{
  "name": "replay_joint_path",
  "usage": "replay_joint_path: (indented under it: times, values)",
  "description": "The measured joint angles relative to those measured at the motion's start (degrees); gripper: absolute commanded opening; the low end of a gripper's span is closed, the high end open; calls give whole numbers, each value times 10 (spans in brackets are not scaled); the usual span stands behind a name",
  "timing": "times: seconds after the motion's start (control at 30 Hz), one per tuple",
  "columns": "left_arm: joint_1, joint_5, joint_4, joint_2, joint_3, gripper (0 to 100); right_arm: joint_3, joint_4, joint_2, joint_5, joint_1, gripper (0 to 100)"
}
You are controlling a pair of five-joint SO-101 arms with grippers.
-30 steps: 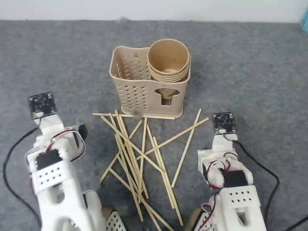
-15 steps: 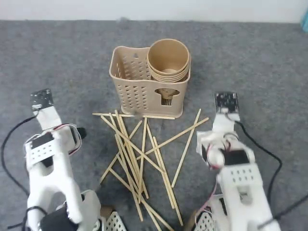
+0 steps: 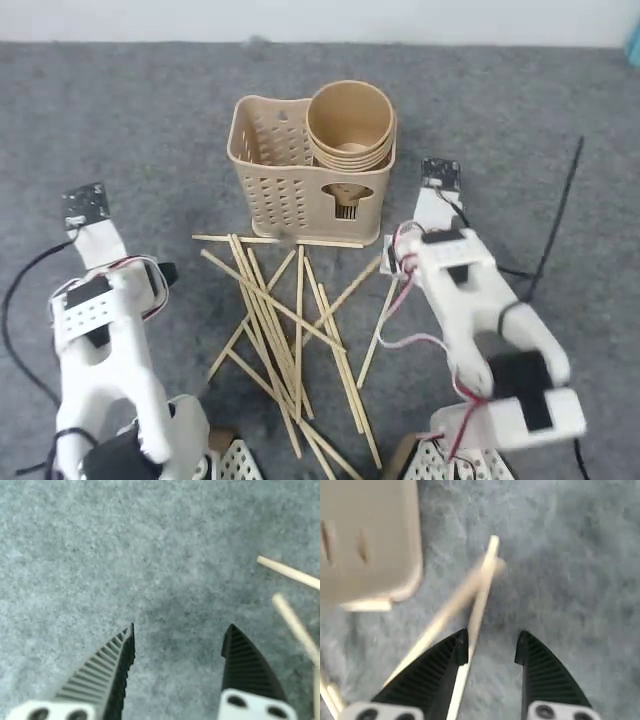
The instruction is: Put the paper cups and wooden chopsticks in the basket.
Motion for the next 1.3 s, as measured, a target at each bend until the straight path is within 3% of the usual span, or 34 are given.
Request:
replay_joint_path:
  times: [0.13,0.23,0.3,0.6,0.93,1.13,1.3]
  values:
    - [0,0,-6,0,0,272,-71,47,52,0,2,142]
    - [0,0,-8,0,0,272,-95,69,68,0,3,0]
    - [0,0,-8,0,0,272,-97,69,73,1,6,32]
    - [0,0,-8,0,0,272,-107,145,47,2,14,7]
    - [0,0,-8,0,0,272,-107,269,-274,2,28,7]
    - [0,0,-8,0,0,272,-107,225,-511,5,27,7]
    - [0,0,-8,0,0,272,-107,148,-644,85,-11,7]
